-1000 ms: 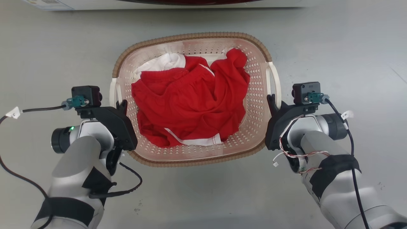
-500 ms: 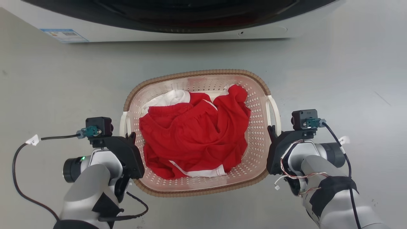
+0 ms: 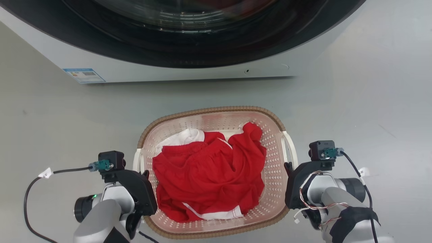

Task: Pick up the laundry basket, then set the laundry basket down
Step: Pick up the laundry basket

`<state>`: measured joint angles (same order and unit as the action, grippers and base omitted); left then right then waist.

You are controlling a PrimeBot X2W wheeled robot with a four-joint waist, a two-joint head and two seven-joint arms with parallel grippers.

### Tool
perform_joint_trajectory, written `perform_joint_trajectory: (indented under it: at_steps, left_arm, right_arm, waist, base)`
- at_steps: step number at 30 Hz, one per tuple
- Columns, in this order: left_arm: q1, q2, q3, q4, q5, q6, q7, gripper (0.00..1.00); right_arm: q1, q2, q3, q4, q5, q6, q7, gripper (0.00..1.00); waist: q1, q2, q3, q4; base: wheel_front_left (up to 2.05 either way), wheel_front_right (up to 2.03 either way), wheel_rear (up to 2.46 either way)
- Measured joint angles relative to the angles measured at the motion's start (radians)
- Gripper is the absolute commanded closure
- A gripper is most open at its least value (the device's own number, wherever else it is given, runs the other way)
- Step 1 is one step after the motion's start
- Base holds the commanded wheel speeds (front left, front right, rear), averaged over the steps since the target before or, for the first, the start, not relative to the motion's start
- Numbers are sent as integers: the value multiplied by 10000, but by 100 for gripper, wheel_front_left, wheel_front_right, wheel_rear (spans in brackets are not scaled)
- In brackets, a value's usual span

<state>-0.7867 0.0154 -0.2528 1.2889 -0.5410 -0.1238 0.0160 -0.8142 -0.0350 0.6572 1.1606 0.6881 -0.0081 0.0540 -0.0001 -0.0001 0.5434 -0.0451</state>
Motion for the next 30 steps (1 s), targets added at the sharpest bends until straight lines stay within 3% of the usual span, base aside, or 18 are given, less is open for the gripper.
perform_joint_trajectory:
  at_steps: [30]
  left_arm:
    - [1949,-105,-12,67,-405,25,1778,100]
  right_arm:
    - [1567,92,602,727,709,541,1745,100]
  waist:
    - [1,0,-3208,-163]
  base:
    - [0,0,0]
